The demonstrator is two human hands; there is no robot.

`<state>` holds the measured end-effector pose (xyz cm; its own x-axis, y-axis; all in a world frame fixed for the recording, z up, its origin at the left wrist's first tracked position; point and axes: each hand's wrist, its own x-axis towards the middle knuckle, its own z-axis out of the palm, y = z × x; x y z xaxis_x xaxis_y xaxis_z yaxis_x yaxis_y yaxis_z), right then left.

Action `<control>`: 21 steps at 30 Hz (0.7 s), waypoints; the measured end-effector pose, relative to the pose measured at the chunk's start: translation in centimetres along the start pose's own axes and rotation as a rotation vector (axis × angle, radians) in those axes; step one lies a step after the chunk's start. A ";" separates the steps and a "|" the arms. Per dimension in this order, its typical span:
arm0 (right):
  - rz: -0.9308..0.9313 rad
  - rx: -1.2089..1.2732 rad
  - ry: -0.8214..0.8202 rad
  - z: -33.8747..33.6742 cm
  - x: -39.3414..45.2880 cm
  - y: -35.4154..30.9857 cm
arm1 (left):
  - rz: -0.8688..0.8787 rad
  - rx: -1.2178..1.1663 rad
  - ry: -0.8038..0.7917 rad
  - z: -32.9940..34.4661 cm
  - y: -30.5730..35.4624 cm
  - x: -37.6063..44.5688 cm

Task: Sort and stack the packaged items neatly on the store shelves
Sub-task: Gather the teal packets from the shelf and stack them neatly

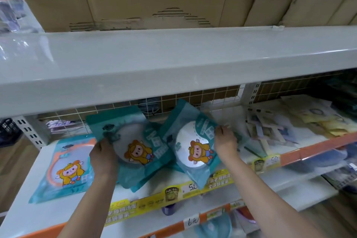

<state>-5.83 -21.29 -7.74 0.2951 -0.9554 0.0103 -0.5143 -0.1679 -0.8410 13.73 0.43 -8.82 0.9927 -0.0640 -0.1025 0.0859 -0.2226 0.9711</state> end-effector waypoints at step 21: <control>0.002 0.385 -0.091 -10.2 2.9 6.8 | -0.013 -0.285 -0.301 10.6 3.1 -12.0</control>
<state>-16.67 -27.64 -7.93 0.3732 -0.9274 -0.0253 -0.1805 -0.0458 -0.9825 1.16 -9.81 -6.91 0.9259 -0.3539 -0.1322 0.1600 0.0504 0.9858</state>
